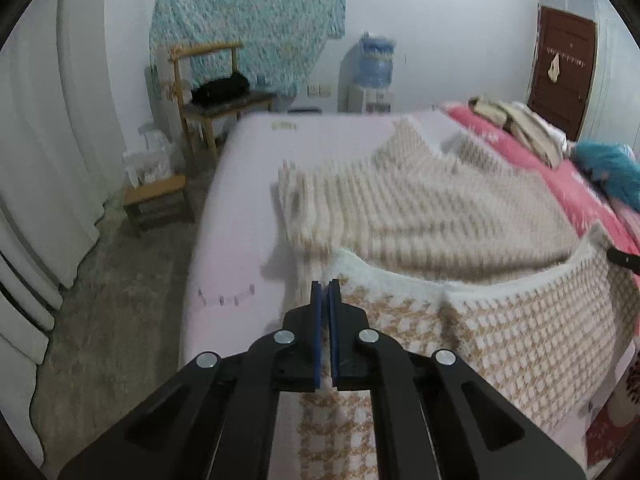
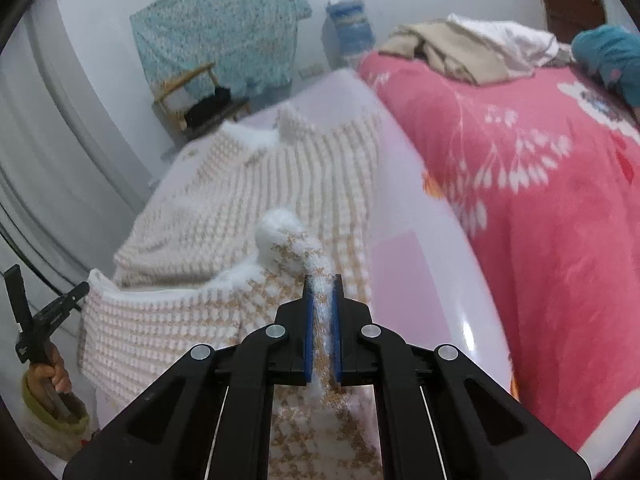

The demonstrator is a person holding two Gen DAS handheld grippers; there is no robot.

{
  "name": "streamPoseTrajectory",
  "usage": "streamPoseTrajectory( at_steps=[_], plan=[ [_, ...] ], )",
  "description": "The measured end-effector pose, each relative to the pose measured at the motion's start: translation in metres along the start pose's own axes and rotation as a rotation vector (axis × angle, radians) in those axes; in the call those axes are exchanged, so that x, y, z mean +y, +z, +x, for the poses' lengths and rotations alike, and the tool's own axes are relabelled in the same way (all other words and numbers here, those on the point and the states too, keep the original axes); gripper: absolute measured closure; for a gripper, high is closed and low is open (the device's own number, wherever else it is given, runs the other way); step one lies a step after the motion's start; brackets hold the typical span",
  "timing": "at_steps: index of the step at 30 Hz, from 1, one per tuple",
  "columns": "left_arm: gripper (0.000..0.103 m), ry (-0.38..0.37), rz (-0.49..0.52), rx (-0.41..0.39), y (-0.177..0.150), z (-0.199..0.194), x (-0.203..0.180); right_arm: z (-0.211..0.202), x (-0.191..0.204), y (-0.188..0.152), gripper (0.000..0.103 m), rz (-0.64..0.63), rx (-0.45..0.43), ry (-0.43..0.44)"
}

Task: Fold large clothes
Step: 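Regrasp the folded hem edge with both grippers and pull it flat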

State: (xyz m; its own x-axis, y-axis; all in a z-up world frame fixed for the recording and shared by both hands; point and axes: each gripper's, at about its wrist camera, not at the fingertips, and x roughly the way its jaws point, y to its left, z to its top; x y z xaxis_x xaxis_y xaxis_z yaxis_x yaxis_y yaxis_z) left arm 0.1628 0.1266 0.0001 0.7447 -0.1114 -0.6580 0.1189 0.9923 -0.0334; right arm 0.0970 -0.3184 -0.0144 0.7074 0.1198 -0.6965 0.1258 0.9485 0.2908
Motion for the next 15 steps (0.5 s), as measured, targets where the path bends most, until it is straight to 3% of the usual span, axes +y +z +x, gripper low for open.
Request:
streamPoseTrajectory(
  at_steps=[4, 9, 15],
  plan=[
    [0.100, -0.009, 0.000, -0.014, 0.014, 0.017, -0.001, 0.009, -0.006, 0.010, 0.098, 0.031, -0.013, 0.003],
    [0.100, -0.028, -0.025, 0.075, 0.003, 0.053, 0.004, 0.037, -0.022, 0.000, 0.098, 0.084, 0.072, -0.015],
    [0.100, -0.055, -0.059, 0.068, -0.005, 0.053, 0.011, 0.040, -0.033, -0.003, 0.097, 0.149, 0.089, 0.032]
  ],
)
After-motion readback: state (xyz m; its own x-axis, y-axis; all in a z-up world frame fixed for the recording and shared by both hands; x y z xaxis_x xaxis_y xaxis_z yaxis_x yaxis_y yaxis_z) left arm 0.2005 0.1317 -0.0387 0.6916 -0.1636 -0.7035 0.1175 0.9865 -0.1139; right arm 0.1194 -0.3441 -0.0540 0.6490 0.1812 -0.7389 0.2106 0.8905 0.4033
